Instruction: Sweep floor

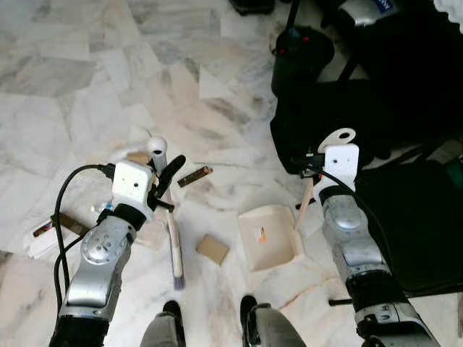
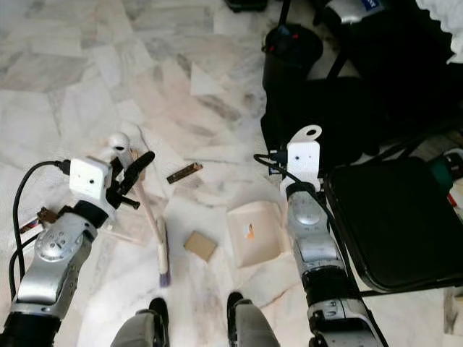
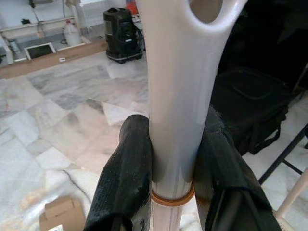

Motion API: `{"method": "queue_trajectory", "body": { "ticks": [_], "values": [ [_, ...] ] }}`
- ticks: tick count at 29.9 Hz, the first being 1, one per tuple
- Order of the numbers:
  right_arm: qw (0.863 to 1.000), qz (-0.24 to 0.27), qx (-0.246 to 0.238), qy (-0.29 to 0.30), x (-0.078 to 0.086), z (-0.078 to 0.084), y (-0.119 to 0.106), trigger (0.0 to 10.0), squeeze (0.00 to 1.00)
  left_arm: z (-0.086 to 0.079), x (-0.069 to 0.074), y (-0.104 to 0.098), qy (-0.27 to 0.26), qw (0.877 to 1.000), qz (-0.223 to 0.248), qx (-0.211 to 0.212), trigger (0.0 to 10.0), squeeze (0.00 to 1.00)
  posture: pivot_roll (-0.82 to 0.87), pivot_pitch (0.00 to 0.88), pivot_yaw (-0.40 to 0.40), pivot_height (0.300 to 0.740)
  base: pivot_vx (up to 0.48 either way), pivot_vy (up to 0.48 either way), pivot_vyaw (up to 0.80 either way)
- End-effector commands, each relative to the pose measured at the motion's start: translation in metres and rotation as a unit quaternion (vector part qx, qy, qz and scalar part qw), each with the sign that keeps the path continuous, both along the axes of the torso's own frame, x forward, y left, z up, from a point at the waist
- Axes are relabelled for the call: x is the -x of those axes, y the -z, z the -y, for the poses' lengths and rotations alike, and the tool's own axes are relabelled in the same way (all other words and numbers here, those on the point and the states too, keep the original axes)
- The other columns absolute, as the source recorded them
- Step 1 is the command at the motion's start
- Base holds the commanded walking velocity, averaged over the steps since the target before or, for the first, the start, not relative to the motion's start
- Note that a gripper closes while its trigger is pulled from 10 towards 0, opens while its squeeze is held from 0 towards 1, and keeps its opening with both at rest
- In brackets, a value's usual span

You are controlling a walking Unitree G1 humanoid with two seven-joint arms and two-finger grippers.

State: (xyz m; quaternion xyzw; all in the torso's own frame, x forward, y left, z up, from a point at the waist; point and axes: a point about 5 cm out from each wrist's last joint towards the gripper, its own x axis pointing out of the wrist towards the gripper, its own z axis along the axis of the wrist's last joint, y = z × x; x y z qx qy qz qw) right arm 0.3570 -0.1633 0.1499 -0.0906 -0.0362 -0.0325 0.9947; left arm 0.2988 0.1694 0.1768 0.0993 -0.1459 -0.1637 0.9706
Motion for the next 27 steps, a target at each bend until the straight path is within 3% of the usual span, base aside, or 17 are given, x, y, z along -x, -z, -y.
{"method": "queue_trajectory", "body": {
  "ticks": [1, 13, 18, 20, 23, 24, 27],
  "values": [
    [1.0, -0.025, 0.003, 0.0, 0.007, 0.0, 0.015, 10.0, 0.0, 0.0, 0.002, 0.008, 0.008, 1.0, -0.019, -0.005, 10.0, 0.0, -0.08, 0.459, -0.049, 0.74, 0.0, 0.0, 0.0],
    [1.0, -0.019, -0.015, -0.018, 0.009, -0.005, 0.008, 10.0, 0.0, 0.014, 0.004, 0.029, 0.085, 0.989, -0.119, 0.034, 10.0, 0.0, -0.1, 0.456, -0.054, 0.74, 0.0, 0.0, 0.0],
    [0.999, -0.013, -0.019, -0.026, 0.009, -0.008, 0.003, 10.0, 0.0, 0.015, 0.002, 0.025, 0.083, 0.988, -0.11, 0.076, 10.0, 0.0, -0.11, 0.451, -0.054, 0.74, 0.0, 0.0, 0.0],
    [0.999, -0.012, -0.02, -0.029, 0.009, -0.009, 0.003, 10.0, 0.0, 0.015, -0.001, 0.021, 0.078, 0.984, -0.105, 0.12, 10.0, 0.0, -0.11, 0.443, -0.055, 0.74, 0.0, 0.0, 0.0],
    [0.999, -0.013, -0.022, -0.031, 0.009, -0.011, 0.003, 10.0, 0.0, 0.016, -0.003, 0.016, 0.078, 0.982, -0.097, 0.142, 10.0, 0.0, -0.11, 0.436, -0.056, 0.74, 0.0, 0.0, 0.0],
    [0.999, -0.012, -0.024, -0.033, 0.009, -0.012, 0.002, 10.0, 0.0, 0.012, -0.007, 0.009, 0.068, 0.977, -0.083, 0.184, 10.0, 0.0, -0.11, 0.43, -0.055, 0.74, 0.0, 0.0, 0.0],
    [0.999, -0.013, -0.025, -0.035, 0.009, -0.012, 0.002, 10.0, 0.0, 0.01, -0.009, 0.004, 0.064, 0.974, -0.077, 0.206, 10.0, 0.0, -0.11, 0.425, -0.055, 0.74, 0.0, 0.0, 0.0]
  ]
}}
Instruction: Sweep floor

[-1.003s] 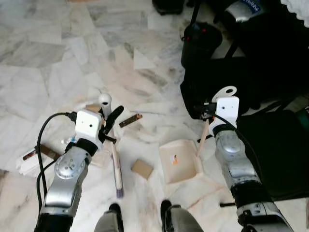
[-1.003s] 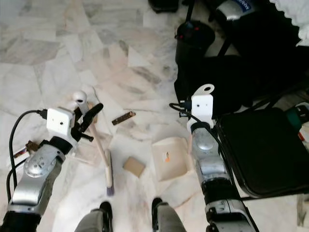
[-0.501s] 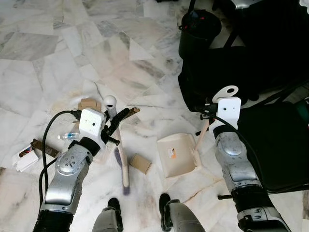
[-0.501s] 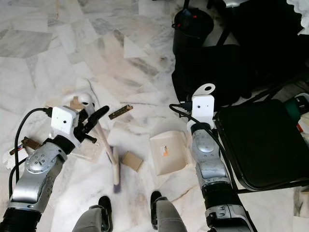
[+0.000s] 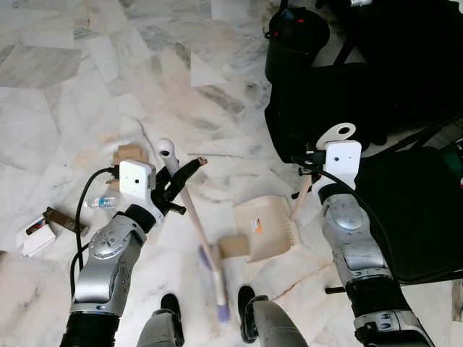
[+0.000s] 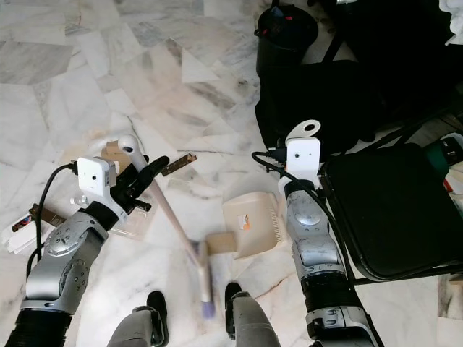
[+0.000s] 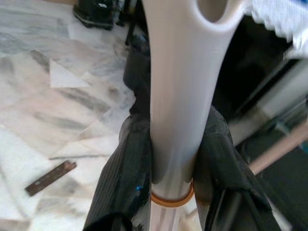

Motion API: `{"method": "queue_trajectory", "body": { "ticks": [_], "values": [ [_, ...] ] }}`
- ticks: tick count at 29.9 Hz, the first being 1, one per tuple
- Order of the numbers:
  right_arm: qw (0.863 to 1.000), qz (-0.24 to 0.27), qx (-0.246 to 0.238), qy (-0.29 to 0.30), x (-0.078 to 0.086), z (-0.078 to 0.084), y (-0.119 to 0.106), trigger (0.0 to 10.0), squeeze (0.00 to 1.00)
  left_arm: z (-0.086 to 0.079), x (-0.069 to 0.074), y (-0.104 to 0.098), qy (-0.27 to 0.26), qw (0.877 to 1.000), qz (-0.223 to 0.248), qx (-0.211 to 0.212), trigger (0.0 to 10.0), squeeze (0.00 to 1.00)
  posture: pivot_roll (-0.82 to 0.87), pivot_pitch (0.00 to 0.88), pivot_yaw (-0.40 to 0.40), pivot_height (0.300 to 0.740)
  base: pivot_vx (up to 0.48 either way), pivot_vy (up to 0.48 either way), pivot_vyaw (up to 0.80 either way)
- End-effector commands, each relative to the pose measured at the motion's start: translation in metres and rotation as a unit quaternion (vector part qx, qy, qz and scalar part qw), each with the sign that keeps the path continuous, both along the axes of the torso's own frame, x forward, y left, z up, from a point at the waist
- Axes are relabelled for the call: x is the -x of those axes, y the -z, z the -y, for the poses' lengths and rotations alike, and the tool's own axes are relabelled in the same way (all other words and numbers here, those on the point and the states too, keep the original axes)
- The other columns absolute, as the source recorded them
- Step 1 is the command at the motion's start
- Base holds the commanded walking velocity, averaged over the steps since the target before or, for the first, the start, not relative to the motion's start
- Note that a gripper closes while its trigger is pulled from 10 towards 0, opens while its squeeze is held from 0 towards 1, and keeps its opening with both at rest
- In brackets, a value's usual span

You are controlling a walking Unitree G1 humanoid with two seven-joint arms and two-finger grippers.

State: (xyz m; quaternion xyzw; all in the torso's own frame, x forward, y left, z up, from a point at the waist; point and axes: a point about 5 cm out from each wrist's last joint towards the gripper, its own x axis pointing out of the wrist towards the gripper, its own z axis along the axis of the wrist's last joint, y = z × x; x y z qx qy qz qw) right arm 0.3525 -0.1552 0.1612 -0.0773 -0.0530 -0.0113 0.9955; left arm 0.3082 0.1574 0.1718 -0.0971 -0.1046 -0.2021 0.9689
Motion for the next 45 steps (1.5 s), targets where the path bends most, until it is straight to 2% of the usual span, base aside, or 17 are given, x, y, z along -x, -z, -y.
{"method": "queue_trajectory", "body": {
  "ticks": [1, 3, 11, 20, 23, 25, 26, 28, 29, 32, 33, 37, 42, 44, 45],
  "values": [
    [0.999, -0.028, -0.012, -0.013, 0.005, -0.004, 0.013, 10.0, 0.0, -0.002, 0.0, -0.002, -0.001, 1.0, -0.002, 0.031, 10.0, 0.0, -0.11, 0.425, -0.055, 0.74, 0.0, 0.0, 0.0],
    [0.999, -0.03, -0.013, -0.015, 0.004, -0.005, 0.014, 10.0, 0.0, -0.006, -0.003, -0.007, -0.007, 0.999, 0.005, 0.048, 10.0, 0.0, -0.11, 0.422, -0.052, 0.74, 0.0, 0.0, 0.0],
    [0.999, -0.028, -0.028, -0.012, 0.001, -0.006, 0.011, 10.0, 0.0, -0.009, -0.003, -0.011, -0.009, 0.999, 0.011, 0.046, 10.0, 0.0, -0.1, 0.4, -0.044, 0.74, 0.0, 0.0, 0.0],
    [0.999, -0.007, -0.047, -0.006, -0.012, -0.011, -0.002, 10.0, 0.0, -0.02, 0.004, -0.042, -0.043, 0.996, 0.076, 0.004, 10.0, 0.0, -0.07, 0.305, -0.022, 0.74, 0.0, 0.0, 0.0],
    [0.998, -0.004, -0.059, -0.006, -0.016, -0.013, -0.004, 10.0, 0.0, -0.026, 0.005, -0.053, -0.069, 0.992, 0.102, -0.006, 10.0, 0.0, -0.05, 0.267, -0.018, 0.74, 0.0, 0.0, 0.0],
    [0.998, 0.001, -0.067, -0.006, -0.02, -0.015, -0.008, 10.0, 0.0, -0.03, 0.01, -0.068, -0.096, 0.986, 0.136, -0.028, 10.0, 0.0, -0.04, 0.234, -0.015, 0.74, 0.0, 0.0, 0.0],
    [0.998, 0.001, -0.067, -0.006, -0.02, -0.015, -0.008, 10.0, 0.0, -0.03, 0.01, -0.068, -0.096, 0.986, 0.136, -0.028, 10.0, 0.0, -0.04, 0.234, -0.015, 0.74, 0.0, 0.0, 0.0],
    [0.997, 0.01, -0.07, -0.003, -0.022, -0.017, -0.011, 10.0, 0.0, -0.031, 0.018, -0.083, -0.127, 0.973, 0.179, -0.074, 10.0, 0.0, -0.03, 0.209, -0.013, 0.74, 0.0, 0.0, 0.0],
    [0.997, 0.01, -0.07, -0.003, -0.022, -0.017, -0.011, 10.0, 0.0, -0.031, 0.018, -0.083, -0.127, 0.973, 0.179, -0.074, 10.0, 0.0, -0.03, 0.209, -0.013, 0.74, 0.0, 0.0, 0.0],
    [0.997, 0.011, -0.074, 0.0, -0.023, -0.018, -0.012, 10.0, 0.0, -0.03, 0.022, -0.092, -0.144, 0.963, 0.203, -0.103, 10.0, 0.0, -0.03, 0.183, -0.007, 0.74, 0.0, 0.0, 0.0],
    [0.997, 0.014, -0.075, -0.004, -0.023, -0.02, -0.013, 10.0, 0.0, -0.031, 0.021, -0.093, -0.158, 0.957, 0.21, -0.122, 10.0, 0.0, -0.03, 0.17, -0.002, 0.74, 0.0, 0.0, 0.0],
    [0.997, 0.019, -0.078, -0.004, -0.025, -0.022, -0.015, 10.0, 0.0, -0.029, 0.016, -0.086, -0.169, 0.952, 0.209, -0.144, 10.0, 0.0, -0.05, 0.132, -0.002, 0.74, 0.0, 0.0, 0.0],
    [0.995, 0.041, -0.096, 0.004, -0.027, -0.022, -0.023, 10.0, 0.0, -0.026, 0.009, -0.068, -0.164, 0.959, 0.183, -0.144, 10.0, 0.0, -0.13, 0.098, 0.02, 0.74, 0.0, 0.0, 0.0],
    [0.991, 0.073, -0.106, 0.025, -0.024, -0.016, -0.034, 10.0, 0.0, -0.035, 0.005, -0.045, -0.189, 0.96, 0.146, -0.144, 10.0, 0.0, -0.18, 0.08, 0.052, 0.74, 0.0, 0.0, 0.0],
    [0.991, 0.078, -0.109, 0.025, -0.024, -0.015, -0.035, 10.0, 0.0, -0.038, 0.005, -0.041, -0.197, 0.96, 0.138, -0.141, 10.0, 0.0, -0.18, 0.075, 0.058, 0.74, 0.0, 0.0, 0.0]
  ]
}}
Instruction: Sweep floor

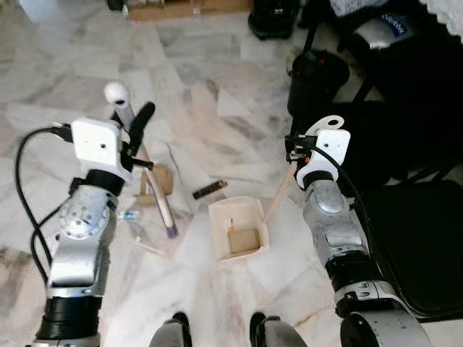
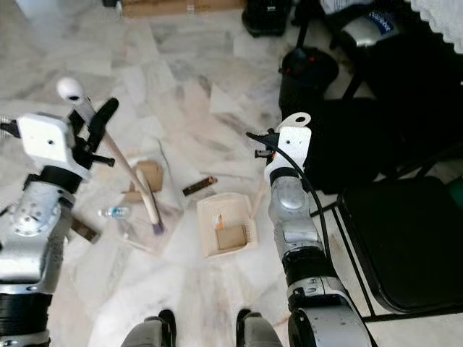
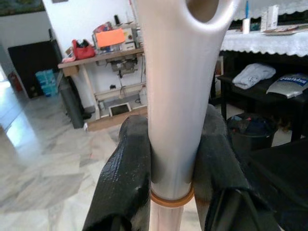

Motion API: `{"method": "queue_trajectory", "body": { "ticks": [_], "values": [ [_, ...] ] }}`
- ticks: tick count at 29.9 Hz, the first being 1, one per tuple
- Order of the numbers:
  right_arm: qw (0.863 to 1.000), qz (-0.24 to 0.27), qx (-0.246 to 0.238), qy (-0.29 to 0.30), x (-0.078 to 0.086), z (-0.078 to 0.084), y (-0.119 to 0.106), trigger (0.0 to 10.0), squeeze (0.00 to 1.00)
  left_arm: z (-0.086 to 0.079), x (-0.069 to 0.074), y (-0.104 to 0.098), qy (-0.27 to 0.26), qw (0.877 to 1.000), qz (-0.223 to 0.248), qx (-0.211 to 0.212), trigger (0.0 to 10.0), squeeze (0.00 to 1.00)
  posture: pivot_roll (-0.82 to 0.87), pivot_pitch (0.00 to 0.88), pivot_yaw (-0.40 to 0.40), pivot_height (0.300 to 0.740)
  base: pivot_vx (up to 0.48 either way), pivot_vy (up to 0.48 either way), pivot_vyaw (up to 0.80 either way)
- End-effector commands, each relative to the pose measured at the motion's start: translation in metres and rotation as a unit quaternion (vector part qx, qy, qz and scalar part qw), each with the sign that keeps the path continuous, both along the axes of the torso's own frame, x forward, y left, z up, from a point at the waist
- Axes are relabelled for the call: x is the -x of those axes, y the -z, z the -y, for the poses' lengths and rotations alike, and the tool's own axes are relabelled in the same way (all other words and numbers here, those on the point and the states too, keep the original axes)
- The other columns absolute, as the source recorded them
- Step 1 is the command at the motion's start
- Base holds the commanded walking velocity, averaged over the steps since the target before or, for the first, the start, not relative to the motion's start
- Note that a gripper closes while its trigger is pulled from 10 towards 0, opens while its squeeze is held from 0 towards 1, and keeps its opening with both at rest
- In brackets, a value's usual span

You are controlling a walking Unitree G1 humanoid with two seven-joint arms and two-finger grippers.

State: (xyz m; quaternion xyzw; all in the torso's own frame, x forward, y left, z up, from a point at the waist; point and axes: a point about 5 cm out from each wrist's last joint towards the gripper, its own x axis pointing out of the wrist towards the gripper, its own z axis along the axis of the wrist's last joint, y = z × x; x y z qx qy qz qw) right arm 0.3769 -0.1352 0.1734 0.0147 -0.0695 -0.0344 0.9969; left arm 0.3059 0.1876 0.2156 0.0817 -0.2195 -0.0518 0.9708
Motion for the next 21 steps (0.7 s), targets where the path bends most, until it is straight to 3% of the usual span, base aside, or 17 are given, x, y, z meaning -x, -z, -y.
{"method": "queue_trajectory", "body": {
  "ticks": [1, 7, 17, 21],
  "values": [
    [0.998, 0.062, -0.018, 0.014, 0.001, 0.005, -0.024, 10.0, 0.0, -0.01, 0.002, 0.006, -0.027, 1.0, 0.004, -0.001, 10.0, 0.0, -0.19, 0.072, 0.064, 0.74, 0.0, 0.0, 0.0],
    [0.997, 0.075, -0.02, 0.005, 0.005, 0.002, -0.025, 10.0, 0.0, -0.022, 0.001, 0.015, -0.057, 0.998, -0.003, 0.011, 10.0, 0.0, -0.2, 0.056, 0.065, 0.74, 0.0, 0.0, 0.0],
    [0.997, 0.076, -0.028, 0.0, 0.008, 0.0, -0.026, 10.0, 0.0, -0.023, 0.006, 0.018, -0.067, 0.998, 0.004, 0.007, 10.0, 0.0, -0.16, 0.063, 0.061, 0.74, 0.0, 0.0, 0.0],
    [0.995, 0.087, -0.035, -0.023, 0.011, -0.011, -0.029, 10.0, 0.0, -0.025, 0.009, 0.016, -0.075, 0.997, 0.009, 0.006, 10.0, 0.0, -0.12, 0.068, 0.054, 0.74, 0.0, 0.0, 0.76]
  ]
}}
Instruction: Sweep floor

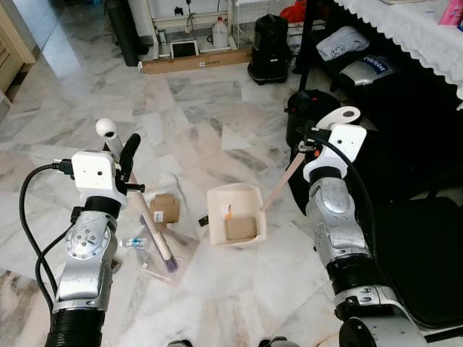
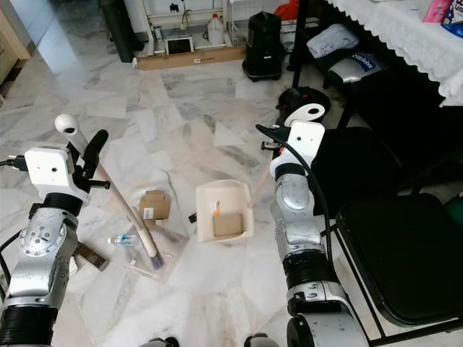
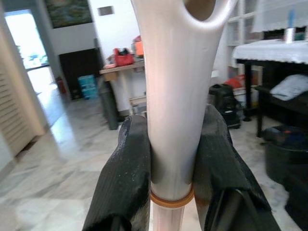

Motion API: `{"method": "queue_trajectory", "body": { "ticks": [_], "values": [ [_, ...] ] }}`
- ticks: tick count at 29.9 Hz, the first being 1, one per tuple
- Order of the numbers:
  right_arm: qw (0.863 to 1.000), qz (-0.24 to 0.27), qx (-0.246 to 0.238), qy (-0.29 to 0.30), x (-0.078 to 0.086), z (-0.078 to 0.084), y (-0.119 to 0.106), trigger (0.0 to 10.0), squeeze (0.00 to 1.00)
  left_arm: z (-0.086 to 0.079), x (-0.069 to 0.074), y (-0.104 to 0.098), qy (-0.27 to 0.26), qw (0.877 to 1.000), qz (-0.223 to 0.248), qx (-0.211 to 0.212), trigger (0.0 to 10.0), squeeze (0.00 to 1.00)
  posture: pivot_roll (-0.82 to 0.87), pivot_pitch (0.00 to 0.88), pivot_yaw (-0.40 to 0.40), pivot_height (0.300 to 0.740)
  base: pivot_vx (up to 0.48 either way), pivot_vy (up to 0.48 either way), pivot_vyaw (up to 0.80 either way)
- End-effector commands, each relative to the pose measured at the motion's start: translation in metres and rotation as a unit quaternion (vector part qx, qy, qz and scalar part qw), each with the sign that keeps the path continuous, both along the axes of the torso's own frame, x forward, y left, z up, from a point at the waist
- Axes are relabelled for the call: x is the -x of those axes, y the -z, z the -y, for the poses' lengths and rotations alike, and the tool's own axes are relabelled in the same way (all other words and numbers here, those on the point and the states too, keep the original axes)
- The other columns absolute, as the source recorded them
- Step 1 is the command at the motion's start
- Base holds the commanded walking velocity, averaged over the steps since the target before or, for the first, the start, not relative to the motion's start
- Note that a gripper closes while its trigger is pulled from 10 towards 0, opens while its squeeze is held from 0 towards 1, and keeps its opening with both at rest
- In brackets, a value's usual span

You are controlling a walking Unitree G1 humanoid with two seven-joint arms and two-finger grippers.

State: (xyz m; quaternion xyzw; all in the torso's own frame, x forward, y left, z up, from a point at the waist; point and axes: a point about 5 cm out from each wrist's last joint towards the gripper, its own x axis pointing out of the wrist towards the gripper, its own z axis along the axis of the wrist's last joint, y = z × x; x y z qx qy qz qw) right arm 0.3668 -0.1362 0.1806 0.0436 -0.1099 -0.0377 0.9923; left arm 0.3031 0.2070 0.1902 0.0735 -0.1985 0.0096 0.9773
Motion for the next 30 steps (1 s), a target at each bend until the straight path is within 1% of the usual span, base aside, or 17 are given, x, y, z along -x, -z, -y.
{"method": "queue_trajectory", "body": {
  "ticks": [1, 2, 4, 10, 17, 20, 30],
  "values": [
    [0.999, 0.046, -0.006, -0.025, 0.001, -0.012, -0.021, 10.0, 0.0, -0.005, 0.006, -0.009, -0.015, 0.999, 0.025, -0.017, 10.0, 0.0, -0.12, 0.068, 0.054, 0.74, 0.0, 0.0, 0.77],
    [0.998, 0.044, -0.006, -0.034, 0.002, -0.015, -0.02, 10.0, 0.0, -0.005, 0.008, -0.009, -0.023, 0.999, 0.027, -0.013, 10.0, 0.0, -0.09, 0.09, 0.041, 0.74, 0.0, 0.0, 0.78],
    [0.998, 0.041, -0.006, -0.039, 0.002, -0.017, -0.018, 10.0, 0.0, -0.004, 0.01, -0.009, -0.027, 0.999, 0.029, -0.01, 10.0, 0.0, -0.08, 0.102, 0.03, 0.74, 0.0, 0.0, 0.79],
    [0.998, 0.041, -0.008, -0.045, 0.003, -0.015, -0.022, 10.0, 0.0, 0.001, 0.015, -0.003, -0.03, 0.999, 0.021, -0.004, 10.0, 0.0, -0.07, 0.136, 0.016, 0.74, 0.0, 0.0, 0.79],
    [0.998, 0.035, -0.01, -0.051, 0.005, -0.015, -0.019, 10.0, 0.0, 0.003, 0.017, 0.001, -0.029, 0.999, 0.014, -0.005, 10.0, 0.0, -0.07, 0.147, 0.007, 0.74, 0.0, 0.0, 0.8],
    [0.997, 0.03, -0.009, -0.064, 0.007, -0.018, -0.018, 10.0, 0.0, 0.006, 0.018, 0.001, -0.027, 1.0, 0.012, -0.008, 10.0, 0.0, -0.07, 0.158, -0.004, 0.74, 0.0, 0.0, 0.8],
    [0.997, 0.025, -0.005, -0.066, 0.006, -0.015, -0.017, 10.0, 0.0, 0.012, 0.019, 0.003, -0.02, 1.0, 0.007, -0.017, 10.0, 0.0, -0.06, 0.167, -0.014, 0.74, 0.0, 0.0, 0.8]
  ]
}}
